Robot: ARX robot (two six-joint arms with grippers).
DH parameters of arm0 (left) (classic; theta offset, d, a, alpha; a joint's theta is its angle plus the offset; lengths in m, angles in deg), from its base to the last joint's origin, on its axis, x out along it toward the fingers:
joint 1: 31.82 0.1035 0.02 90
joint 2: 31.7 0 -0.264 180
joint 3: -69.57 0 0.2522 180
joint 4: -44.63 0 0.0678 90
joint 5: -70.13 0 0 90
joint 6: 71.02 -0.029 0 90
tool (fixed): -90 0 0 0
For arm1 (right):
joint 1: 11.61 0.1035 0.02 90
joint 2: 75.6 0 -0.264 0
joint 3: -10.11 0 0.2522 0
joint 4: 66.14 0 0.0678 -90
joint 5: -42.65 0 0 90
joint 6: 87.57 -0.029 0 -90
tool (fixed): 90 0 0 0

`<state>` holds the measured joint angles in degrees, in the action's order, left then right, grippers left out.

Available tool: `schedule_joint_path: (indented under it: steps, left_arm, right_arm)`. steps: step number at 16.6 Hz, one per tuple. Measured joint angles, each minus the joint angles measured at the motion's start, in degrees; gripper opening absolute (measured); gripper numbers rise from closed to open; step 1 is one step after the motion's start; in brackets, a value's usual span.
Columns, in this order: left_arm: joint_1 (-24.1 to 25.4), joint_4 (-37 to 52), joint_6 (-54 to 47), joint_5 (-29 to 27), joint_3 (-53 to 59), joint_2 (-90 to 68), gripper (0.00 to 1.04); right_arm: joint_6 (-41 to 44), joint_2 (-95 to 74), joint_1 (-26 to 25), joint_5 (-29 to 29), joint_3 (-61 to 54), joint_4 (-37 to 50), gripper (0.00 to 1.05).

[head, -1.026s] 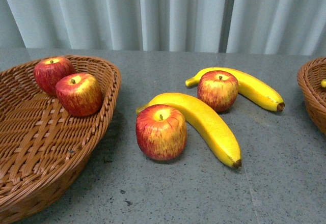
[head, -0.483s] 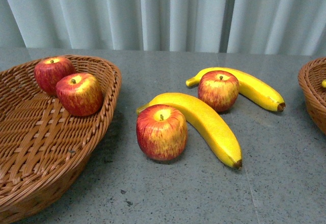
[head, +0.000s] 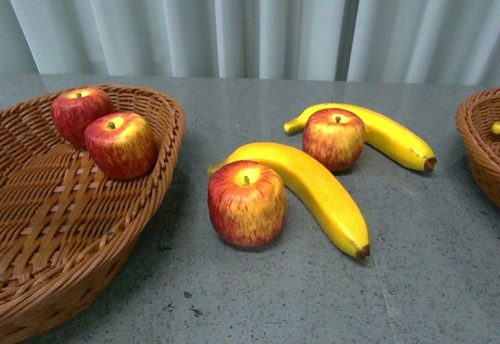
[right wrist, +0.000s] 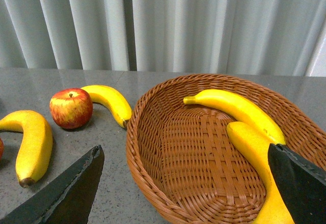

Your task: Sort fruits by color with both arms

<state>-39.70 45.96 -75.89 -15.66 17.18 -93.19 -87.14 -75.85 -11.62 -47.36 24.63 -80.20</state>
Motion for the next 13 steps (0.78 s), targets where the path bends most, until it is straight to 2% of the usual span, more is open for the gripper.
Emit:
schedule_joint_path:
  steps: [3, 6, 13]
  left_arm:
    - [-8.5, -5.6, -4.0, 3.8, -7.2, -10.0, 0.98]
    - [-14.2, -11.3, -7.0, 6.2, -11.2, -17.7, 0.98]
    - [-15.9, -14.3, -14.9, 7.5, -13.1, -27.5, 0.98]
  right_arm:
    - [0.0, 0.0, 0.0, 0.0, 0.0, 0.0, 0.98]
    - [0.0, 0.0, 0.0, 0.0, 0.0, 0.0, 0.98]
    - [0.0, 0.0, 0.0, 0.0, 0.0, 0.0, 0.98]
